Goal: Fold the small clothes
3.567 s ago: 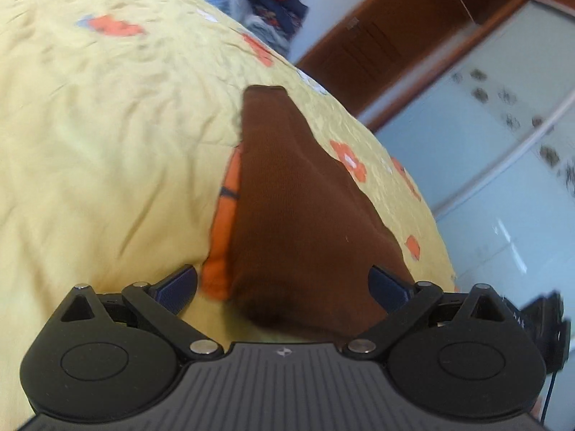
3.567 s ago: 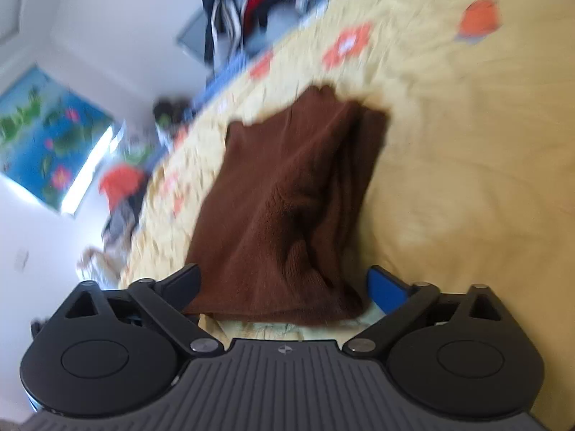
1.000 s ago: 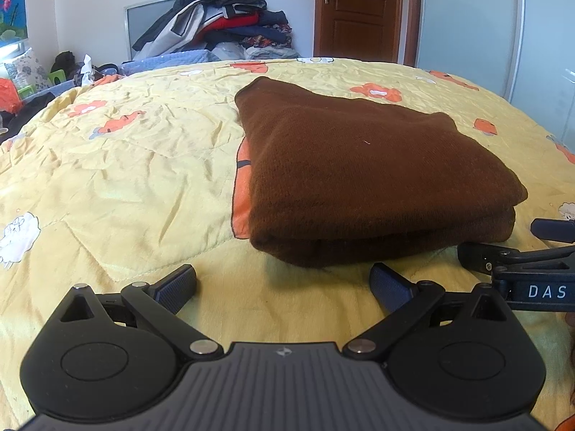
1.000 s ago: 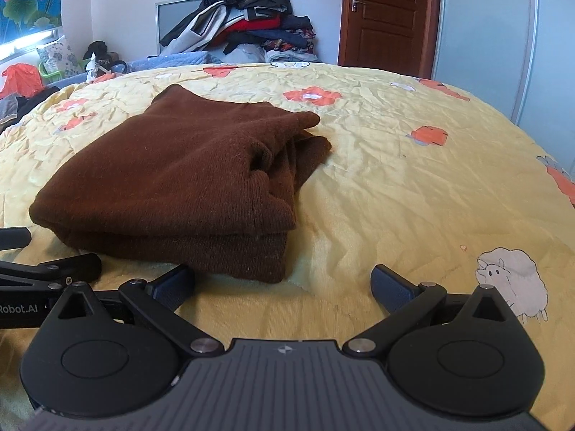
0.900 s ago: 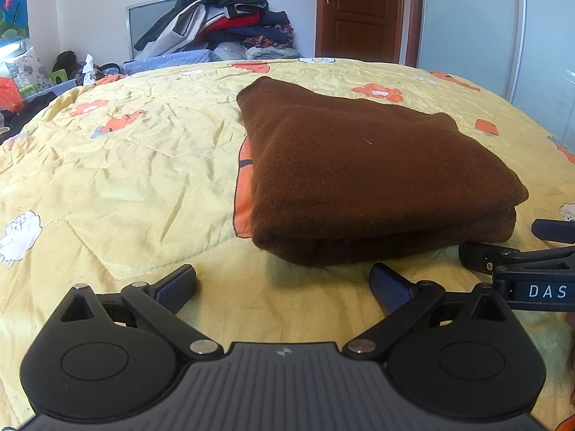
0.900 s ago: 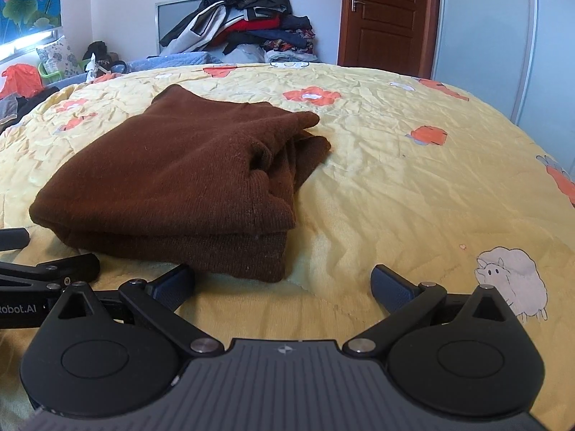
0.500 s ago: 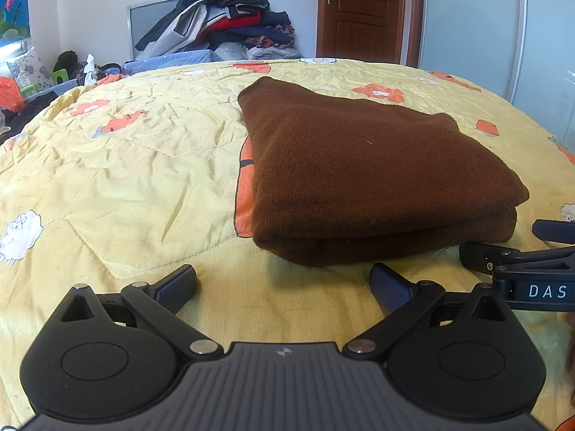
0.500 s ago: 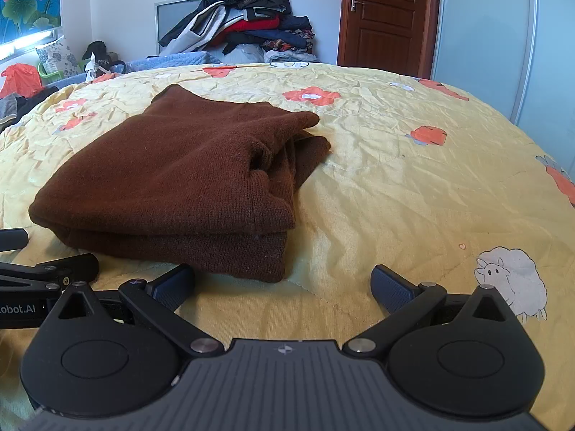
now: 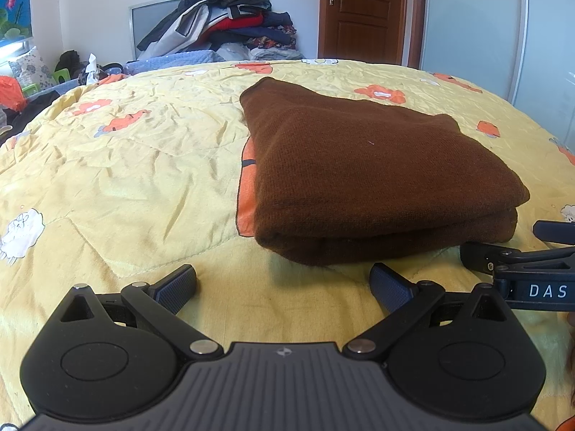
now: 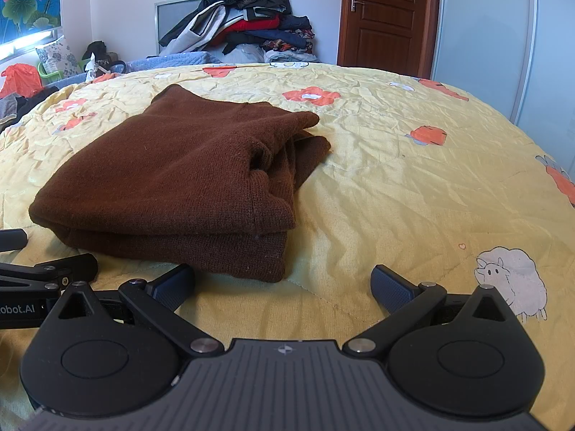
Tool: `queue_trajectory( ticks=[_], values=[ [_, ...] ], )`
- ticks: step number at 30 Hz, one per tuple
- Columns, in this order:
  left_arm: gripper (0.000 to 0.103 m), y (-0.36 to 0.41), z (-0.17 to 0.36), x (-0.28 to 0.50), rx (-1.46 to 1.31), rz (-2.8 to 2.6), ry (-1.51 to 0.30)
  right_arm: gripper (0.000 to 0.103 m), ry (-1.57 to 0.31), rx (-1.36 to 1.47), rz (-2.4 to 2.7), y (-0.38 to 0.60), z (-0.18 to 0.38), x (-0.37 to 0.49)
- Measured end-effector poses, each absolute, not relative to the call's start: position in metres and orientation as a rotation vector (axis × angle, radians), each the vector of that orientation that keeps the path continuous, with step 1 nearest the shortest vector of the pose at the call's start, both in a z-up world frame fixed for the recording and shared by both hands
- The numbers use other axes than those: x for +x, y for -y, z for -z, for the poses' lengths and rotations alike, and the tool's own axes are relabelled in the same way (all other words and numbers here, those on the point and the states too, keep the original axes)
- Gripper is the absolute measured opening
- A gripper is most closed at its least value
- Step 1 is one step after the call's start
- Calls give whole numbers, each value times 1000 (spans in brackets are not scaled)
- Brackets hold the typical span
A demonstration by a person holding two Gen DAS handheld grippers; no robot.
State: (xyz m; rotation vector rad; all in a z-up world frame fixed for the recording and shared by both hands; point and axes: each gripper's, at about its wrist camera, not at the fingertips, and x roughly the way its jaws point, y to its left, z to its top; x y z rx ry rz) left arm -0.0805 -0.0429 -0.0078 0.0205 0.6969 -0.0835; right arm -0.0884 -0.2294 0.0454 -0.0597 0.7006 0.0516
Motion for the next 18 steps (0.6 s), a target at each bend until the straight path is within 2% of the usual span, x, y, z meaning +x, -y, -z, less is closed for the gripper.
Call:
queue_trajectory(
  ticks=[18],
  values=[
    [103,48,7,-81,6,48,-711,103,-701,-60,-51,229,-45,-88]
  ],
)
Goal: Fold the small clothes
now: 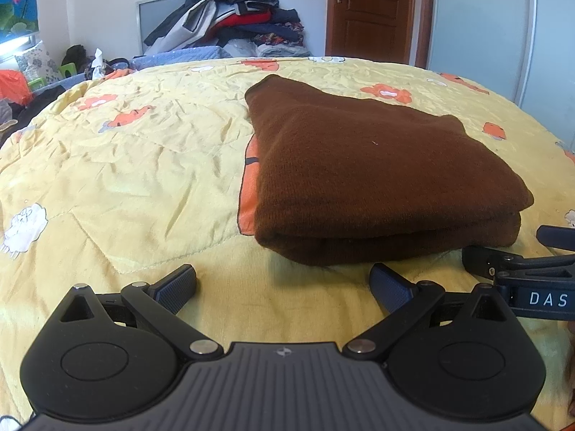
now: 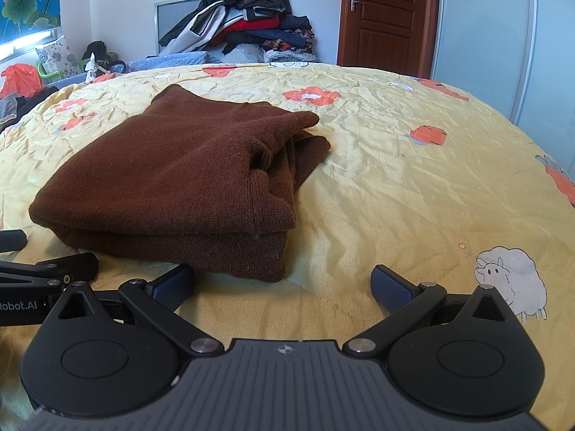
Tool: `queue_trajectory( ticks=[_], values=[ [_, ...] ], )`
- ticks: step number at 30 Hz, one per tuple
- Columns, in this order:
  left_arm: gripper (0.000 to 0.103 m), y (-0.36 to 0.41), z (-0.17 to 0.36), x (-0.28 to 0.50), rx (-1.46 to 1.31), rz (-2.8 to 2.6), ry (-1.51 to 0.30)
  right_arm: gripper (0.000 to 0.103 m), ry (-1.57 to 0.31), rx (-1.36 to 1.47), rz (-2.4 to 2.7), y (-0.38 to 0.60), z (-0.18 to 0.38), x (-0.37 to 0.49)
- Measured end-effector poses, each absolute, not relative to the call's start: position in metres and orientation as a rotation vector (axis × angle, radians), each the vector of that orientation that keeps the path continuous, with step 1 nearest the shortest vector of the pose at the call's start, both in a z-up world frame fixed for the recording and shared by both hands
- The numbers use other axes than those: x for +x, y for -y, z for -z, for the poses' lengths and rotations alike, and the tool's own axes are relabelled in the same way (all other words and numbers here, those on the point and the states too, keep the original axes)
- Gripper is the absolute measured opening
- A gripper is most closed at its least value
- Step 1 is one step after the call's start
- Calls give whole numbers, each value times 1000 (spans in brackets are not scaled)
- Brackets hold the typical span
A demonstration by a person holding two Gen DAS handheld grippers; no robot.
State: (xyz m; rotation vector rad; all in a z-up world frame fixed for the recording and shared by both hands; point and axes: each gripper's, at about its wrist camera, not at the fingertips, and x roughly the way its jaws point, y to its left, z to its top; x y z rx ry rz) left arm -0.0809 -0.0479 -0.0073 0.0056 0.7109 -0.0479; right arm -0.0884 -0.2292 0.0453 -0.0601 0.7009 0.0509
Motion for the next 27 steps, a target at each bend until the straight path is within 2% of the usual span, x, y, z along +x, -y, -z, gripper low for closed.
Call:
queue_trajectory(
  ticks=[27],
  values=[
    [103,52,6,-81,3,40,-725,103,-701,-61,-51,229,-45,-88]
  ],
)
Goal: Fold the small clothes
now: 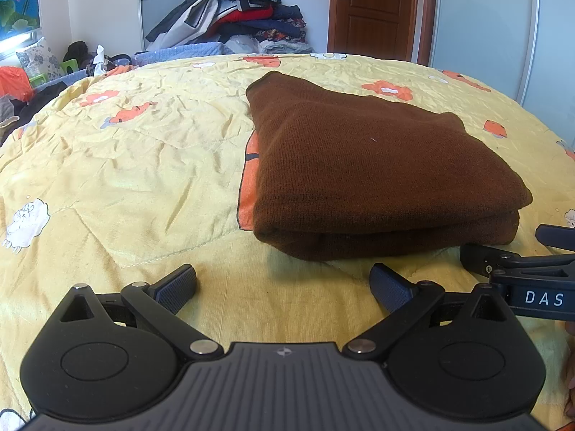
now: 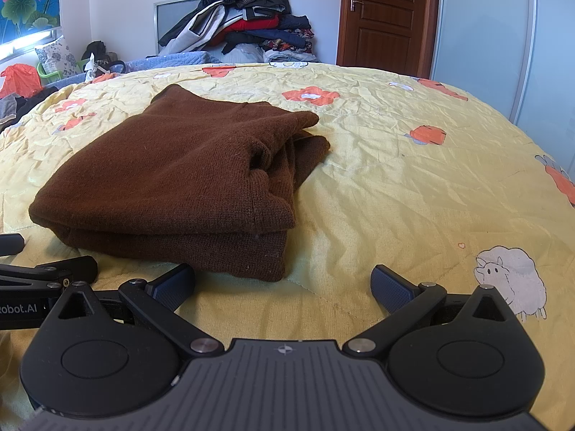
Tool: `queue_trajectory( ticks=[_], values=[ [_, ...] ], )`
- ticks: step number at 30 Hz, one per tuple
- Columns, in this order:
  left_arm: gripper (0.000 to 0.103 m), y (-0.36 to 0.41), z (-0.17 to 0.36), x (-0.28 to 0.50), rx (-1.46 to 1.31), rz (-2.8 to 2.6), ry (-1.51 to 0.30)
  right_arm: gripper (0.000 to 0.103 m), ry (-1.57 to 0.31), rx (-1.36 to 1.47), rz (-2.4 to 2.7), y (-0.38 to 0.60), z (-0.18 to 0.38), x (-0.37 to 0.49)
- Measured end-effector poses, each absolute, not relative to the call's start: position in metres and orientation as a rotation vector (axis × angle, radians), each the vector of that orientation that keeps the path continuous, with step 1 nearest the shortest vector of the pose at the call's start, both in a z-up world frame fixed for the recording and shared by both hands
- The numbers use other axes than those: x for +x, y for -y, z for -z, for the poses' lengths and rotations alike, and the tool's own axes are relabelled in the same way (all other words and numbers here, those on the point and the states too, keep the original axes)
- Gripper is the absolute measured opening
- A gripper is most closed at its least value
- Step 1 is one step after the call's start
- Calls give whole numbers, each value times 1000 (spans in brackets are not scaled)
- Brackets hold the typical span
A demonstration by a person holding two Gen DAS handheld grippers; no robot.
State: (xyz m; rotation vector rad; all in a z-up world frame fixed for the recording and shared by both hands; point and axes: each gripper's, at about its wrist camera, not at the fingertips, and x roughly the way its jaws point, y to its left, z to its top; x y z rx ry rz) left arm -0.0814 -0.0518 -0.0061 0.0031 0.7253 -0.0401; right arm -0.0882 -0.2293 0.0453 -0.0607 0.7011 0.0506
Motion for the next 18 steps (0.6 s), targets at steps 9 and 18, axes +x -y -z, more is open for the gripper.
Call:
queue_trajectory(
  ticks=[9,18],
  values=[
    [103,52,6,-81,3,41,-725,103,-701,-61,-51,229,-45,-88],
    [103,13,-19,-82,-34,-7,-658,103,-708,23,-84,249,-56,-90]
  ],
)
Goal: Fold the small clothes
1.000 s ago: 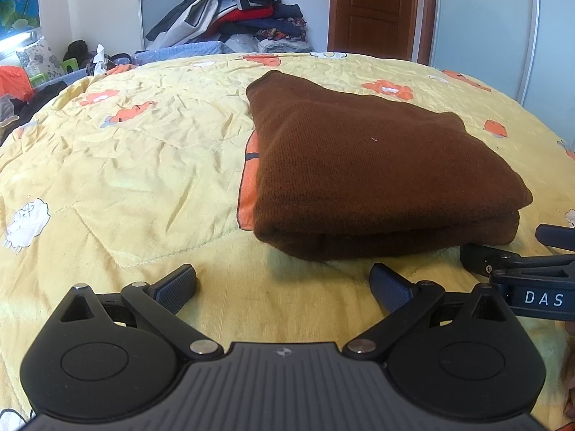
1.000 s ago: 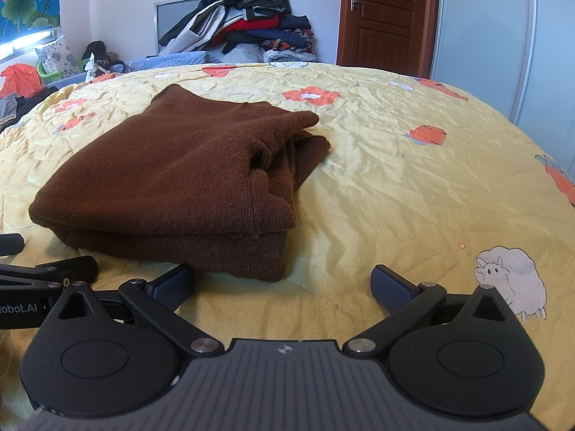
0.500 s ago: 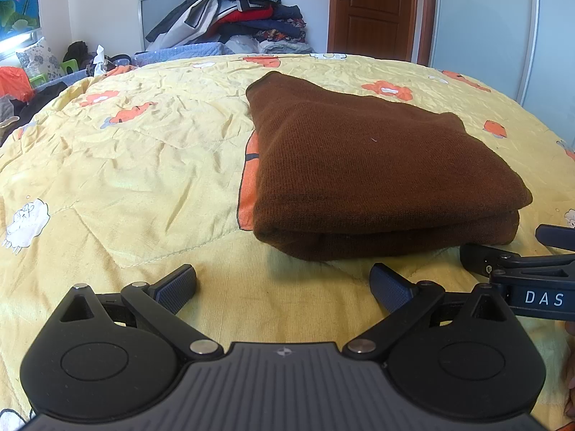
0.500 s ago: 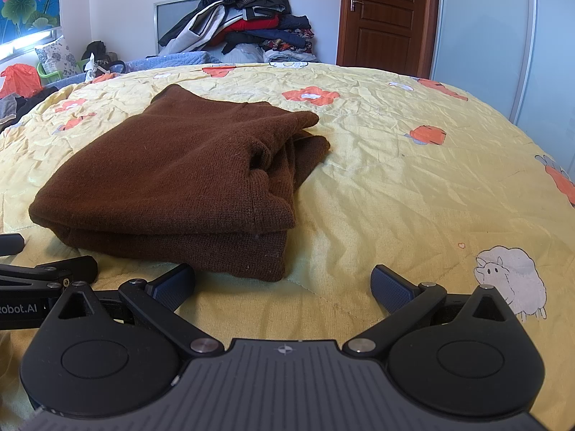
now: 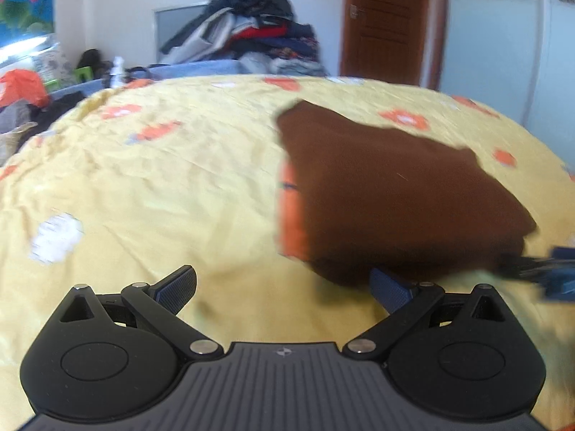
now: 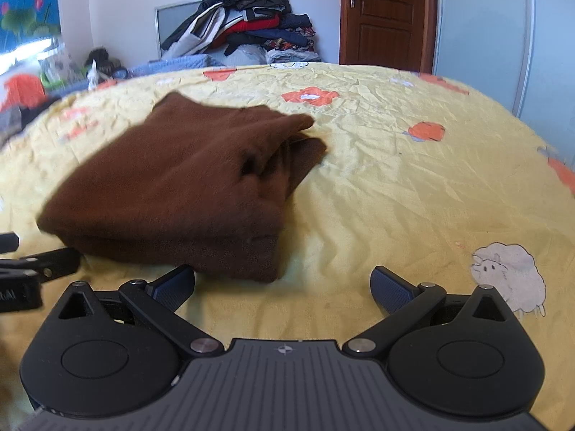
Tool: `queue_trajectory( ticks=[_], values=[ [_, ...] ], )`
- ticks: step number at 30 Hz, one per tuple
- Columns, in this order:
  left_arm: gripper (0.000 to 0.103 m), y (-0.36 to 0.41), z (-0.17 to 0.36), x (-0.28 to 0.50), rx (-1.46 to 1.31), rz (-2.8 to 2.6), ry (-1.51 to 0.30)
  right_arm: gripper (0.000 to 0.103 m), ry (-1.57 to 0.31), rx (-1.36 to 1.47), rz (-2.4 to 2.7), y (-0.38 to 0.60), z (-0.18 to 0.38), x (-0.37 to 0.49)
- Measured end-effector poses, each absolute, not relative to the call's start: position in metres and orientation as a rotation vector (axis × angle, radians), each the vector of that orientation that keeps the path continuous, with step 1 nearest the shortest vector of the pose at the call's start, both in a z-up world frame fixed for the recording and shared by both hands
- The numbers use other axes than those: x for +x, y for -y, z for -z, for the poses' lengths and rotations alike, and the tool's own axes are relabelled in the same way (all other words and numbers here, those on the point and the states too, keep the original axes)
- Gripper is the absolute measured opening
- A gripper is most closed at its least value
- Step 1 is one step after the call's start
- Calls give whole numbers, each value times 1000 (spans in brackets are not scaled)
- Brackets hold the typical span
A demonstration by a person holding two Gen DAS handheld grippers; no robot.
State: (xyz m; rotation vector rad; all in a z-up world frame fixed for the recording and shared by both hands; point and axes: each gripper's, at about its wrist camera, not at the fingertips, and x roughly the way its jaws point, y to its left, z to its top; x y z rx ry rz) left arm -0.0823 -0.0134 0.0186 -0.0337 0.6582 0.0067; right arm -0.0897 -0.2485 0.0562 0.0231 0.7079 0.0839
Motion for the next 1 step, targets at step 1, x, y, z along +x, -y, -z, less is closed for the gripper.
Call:
queue_trajectory(
  ticks=[1],
  values=[
    [103,0,-22,-77,-44,-13,-652,103,-694,71,-92,260,-62,-90]
  ],
)
